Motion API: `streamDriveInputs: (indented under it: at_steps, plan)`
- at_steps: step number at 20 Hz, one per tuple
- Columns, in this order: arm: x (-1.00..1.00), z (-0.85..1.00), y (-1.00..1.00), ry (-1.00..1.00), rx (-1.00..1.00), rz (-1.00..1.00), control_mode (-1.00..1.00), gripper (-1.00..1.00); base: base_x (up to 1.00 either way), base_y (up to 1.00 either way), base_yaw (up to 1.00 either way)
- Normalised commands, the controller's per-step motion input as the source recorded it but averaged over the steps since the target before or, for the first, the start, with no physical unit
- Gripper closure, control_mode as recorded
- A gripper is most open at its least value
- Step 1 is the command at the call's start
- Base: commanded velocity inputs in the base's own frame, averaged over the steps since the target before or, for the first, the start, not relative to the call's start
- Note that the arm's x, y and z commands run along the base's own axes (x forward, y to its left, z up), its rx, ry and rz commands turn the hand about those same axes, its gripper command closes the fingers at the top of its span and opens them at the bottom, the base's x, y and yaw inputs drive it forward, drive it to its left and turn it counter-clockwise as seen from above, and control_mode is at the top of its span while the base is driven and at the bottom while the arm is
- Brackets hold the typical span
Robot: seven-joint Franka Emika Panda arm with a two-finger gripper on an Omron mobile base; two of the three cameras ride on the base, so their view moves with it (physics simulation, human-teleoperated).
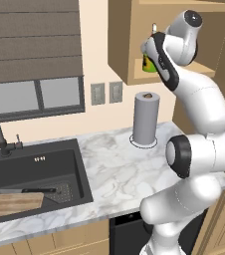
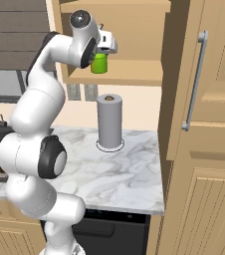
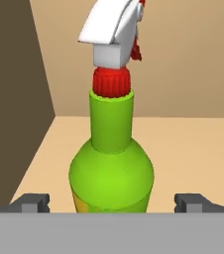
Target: Move the cutting board and knife to the sink. Then move spray from the cabinet to the counter.
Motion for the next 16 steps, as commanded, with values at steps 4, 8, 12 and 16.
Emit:
streamDriveInputs:
  at_steps: [4,8,12,16]
  plan:
    - [0.19,0.00,0.00,0.04,0.00,0.00,-1.00,-1.00,0.00,0.00,0.00]
    - [0.24,0.00,0.00,0.05,0.00,0.00,-1.00,-1.00,0.00,0.00,0.00]
    - [0.17,0.00,0.00,0.04,0.00,0.00,-1.00,-1.00,0.00,0.00,0.00]
    - [0.08,0.00,0.00,0.02,0.00,0.00,-1.00,-1.00,0.00,0.00,0.00]
